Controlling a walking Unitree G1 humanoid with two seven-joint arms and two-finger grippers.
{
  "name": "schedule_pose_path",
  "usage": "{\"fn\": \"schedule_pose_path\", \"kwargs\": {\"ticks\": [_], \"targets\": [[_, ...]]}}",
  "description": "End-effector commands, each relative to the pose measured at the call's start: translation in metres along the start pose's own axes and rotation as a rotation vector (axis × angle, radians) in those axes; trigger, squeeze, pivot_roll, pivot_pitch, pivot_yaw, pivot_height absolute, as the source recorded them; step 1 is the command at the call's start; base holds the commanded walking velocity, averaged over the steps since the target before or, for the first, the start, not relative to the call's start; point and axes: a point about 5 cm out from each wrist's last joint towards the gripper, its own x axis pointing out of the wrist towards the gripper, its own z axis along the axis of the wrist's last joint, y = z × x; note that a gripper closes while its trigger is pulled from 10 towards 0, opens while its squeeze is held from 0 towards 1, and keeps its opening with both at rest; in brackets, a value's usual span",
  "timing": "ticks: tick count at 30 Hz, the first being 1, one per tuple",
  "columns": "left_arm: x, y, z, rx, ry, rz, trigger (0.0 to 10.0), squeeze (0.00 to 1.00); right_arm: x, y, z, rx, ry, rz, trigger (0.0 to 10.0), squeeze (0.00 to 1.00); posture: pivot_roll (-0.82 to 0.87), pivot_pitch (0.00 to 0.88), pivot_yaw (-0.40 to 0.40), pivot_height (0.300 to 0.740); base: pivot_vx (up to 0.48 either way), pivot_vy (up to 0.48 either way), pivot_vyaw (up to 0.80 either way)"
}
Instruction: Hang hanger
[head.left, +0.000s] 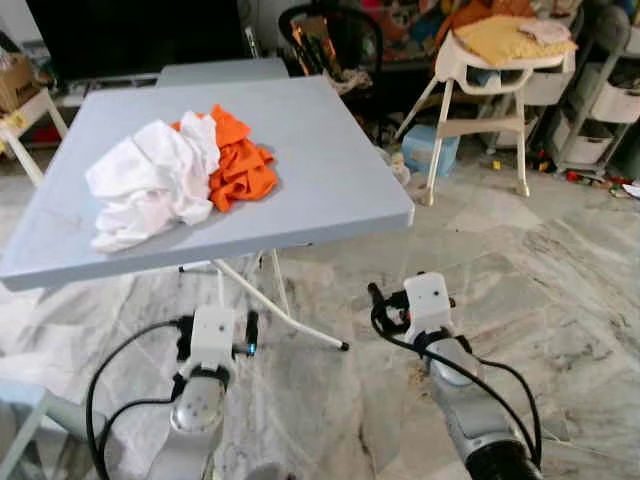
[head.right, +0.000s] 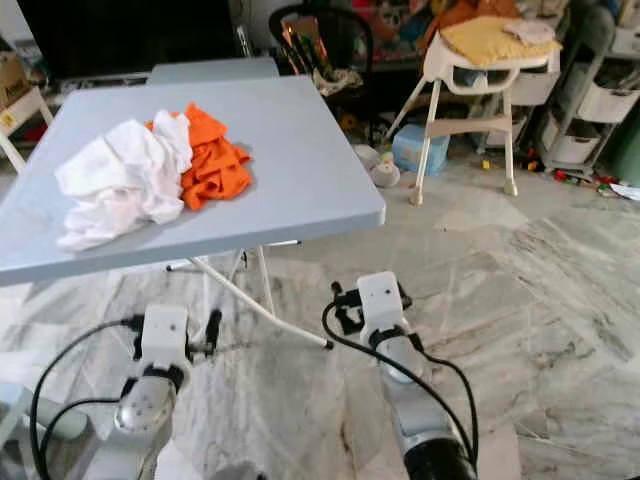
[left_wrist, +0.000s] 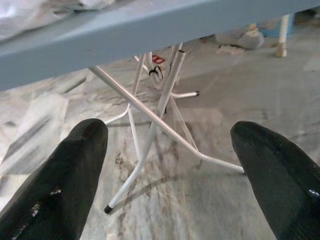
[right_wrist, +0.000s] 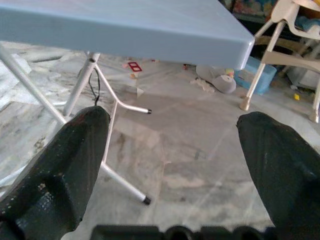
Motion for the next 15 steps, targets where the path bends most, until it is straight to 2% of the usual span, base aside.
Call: {"fn": "schedule_pose_path", "kwargs": {"ticks": [1, 15], "targets": [[0.0023, 0.0066, 0.0034, 0.020, -0.008, 0.008, 10.0, 0.00, 0.0023, 0.0022, 0.0061, 0.015, -0.020, 0.009, 10.0, 0.00, 0.04, 0.000, 0.003, 0.740, 0.000, 0.420, 0.74], [0.0008, 0.0061, 0.0018, 0.020, -0.001, 0.013, 10.0, 0.00, 0.0021, 0.0039, 0.0067, 0.037, -0.024, 0.033, 10.0, 0.00, 0.05, 0.000, -0.002, 0.740, 0.000, 0.435, 0.79]]}}
